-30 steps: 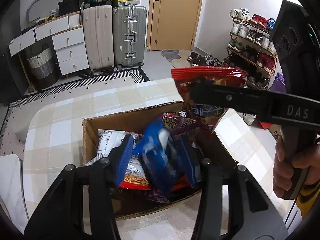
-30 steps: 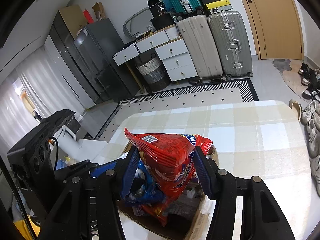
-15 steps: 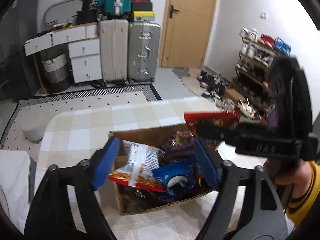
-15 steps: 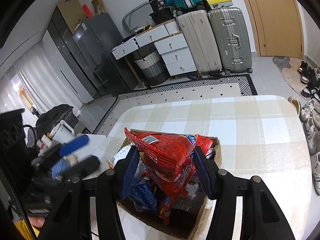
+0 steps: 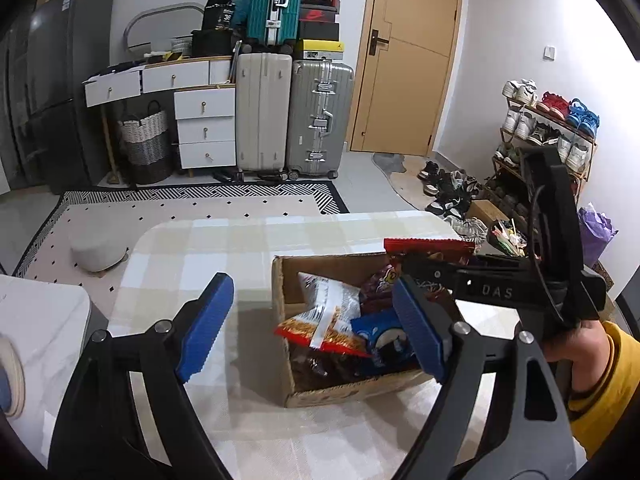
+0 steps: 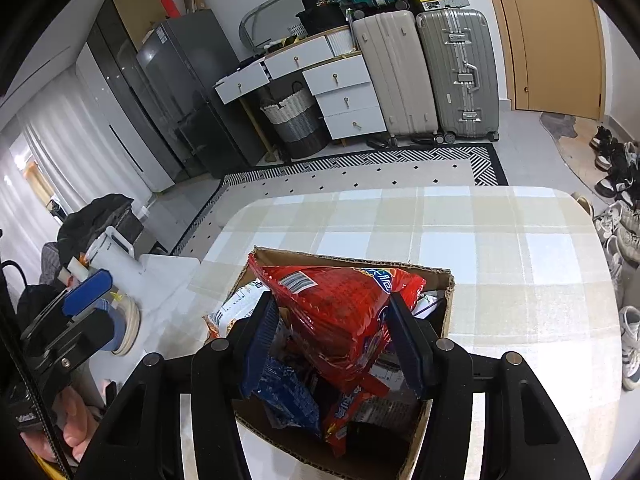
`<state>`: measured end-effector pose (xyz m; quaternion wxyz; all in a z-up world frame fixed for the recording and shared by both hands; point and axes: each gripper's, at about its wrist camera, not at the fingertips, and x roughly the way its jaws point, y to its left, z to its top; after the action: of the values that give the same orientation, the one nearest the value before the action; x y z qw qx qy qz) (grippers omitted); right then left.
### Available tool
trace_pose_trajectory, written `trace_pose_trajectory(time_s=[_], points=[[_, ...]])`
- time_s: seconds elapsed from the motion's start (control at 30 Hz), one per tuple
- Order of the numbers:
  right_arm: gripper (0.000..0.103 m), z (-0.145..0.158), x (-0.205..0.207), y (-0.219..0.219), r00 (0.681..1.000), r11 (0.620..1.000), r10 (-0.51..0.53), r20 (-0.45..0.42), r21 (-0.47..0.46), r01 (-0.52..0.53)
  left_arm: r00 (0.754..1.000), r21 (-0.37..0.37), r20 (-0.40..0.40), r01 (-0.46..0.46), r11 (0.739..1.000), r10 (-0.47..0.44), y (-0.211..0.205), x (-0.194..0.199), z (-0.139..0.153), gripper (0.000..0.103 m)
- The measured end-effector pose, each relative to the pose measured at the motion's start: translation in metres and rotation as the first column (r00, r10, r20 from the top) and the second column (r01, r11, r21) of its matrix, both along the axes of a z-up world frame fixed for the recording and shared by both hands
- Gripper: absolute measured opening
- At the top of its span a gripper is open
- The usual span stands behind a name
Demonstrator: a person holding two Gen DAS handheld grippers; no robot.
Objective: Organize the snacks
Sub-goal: 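Lower both packs into the box and open both tools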
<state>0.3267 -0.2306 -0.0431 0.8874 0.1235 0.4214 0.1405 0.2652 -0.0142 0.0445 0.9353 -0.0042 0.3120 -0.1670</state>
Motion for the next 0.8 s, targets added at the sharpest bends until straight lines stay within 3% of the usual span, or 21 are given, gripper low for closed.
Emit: trace_pose_trajectory(time_s=[0.5, 0.8], points=[[0.057, 0.016, -0.013, 0.011, 0.999, 0.998, 0.009, 0.035, -0.069, -0.007, 1.0, 0.018, 0.001, -0.028, 0.999, 0.028, 0.01, -0.023, 0.009, 0.08], [0.058, 0.041, -0.043, 0.003, 0.995, 0.999, -0.009, 0.099, -0.039, 0.013, 1.0, 0.035, -0.001, -0.021, 0.999, 0.021, 0.005, -0.041, 0.01, 0.08]])
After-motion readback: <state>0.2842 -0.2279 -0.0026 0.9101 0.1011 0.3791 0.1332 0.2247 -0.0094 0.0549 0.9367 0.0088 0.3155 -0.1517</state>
